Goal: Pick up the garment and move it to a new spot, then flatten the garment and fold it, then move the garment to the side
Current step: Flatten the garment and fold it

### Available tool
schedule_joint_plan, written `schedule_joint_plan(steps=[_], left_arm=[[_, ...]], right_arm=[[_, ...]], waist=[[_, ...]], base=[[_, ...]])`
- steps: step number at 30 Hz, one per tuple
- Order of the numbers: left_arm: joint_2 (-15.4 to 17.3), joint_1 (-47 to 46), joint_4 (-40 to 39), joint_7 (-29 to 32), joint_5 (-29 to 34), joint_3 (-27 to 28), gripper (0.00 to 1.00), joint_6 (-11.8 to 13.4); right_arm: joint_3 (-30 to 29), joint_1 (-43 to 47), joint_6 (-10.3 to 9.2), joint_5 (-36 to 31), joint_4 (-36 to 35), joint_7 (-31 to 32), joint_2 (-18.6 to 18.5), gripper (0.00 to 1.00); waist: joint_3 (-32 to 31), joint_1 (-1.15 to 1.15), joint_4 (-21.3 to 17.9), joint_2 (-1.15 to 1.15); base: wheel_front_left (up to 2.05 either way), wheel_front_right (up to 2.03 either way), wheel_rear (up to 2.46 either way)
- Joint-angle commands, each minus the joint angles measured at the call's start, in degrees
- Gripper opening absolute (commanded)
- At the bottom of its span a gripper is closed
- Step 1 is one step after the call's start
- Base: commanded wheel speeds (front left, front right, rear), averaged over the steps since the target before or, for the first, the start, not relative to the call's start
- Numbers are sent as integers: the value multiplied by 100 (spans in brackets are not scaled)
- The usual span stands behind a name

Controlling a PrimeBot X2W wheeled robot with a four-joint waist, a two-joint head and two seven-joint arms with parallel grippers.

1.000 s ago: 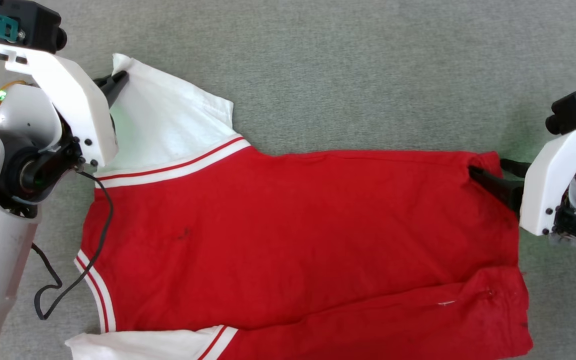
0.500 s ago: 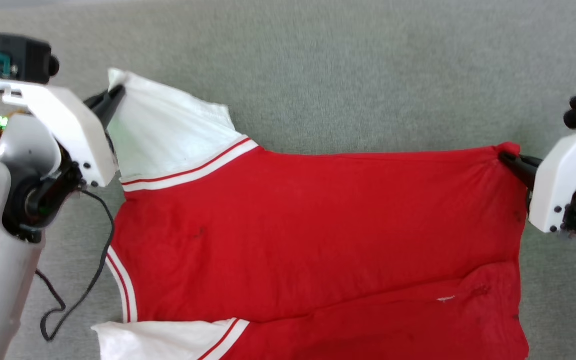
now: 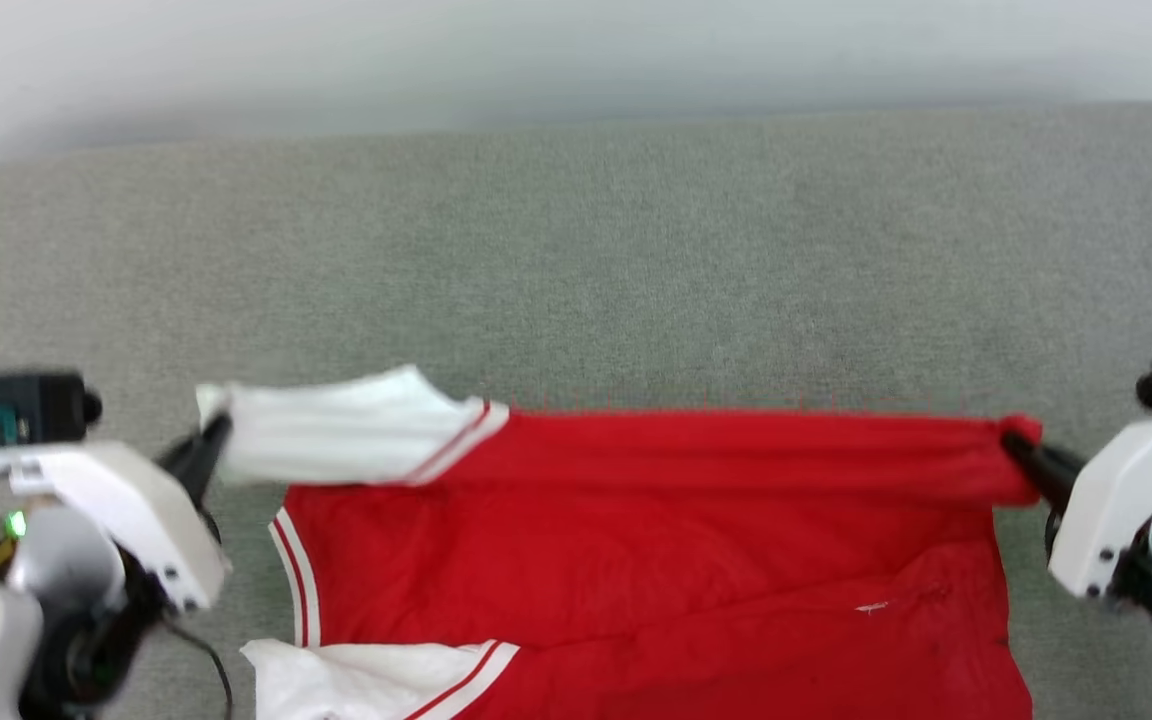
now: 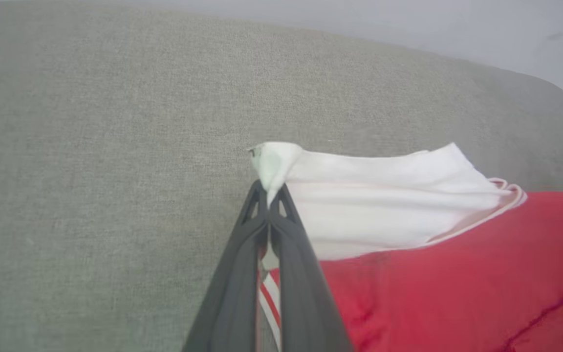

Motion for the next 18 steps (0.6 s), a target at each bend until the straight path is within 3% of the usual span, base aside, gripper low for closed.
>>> schedule_joint_plan(steps=[1,6,14,15,16,17,18], left_arm=[[-64,264,-89,-88,-69,64,0,72],[-182,1246,-252,-148,-275,129,0,304],[-332,2078,-213,11,-544,-9,0,404],[-379,2116,-162,27,-567,-60,0,399],[-453,2142,-111,10,-593,-95,0,378],[-489,2176,-33,-20,-587,-131,42,354],[-527,2184,42,-85,-561,-161,97,315]], right_arm=[[-48,187,-4,-21,30,-23,48,0],[-217,711,-4,42,87,-338,206,0],[-303,1382,-5,104,430,-848,353,0],[-304,1439,-5,135,513,-905,398,20],[-308,1486,-5,122,571,-986,419,61],[-276,1506,-5,108,600,-1083,416,100],[-265,1546,-5,134,648,-1179,442,100]], waist=[[-143,0,36,0],[-289,0,108,0],[-410,0,148,0],[-410,0,142,0],[-416,0,134,0],[-436,0,120,0],[-460,0,107,0]], base=[[0,0,0],[0,0,0],[0,0,0],[0,0,0],[0,0,0],[0,0,0],[0,0,0]])
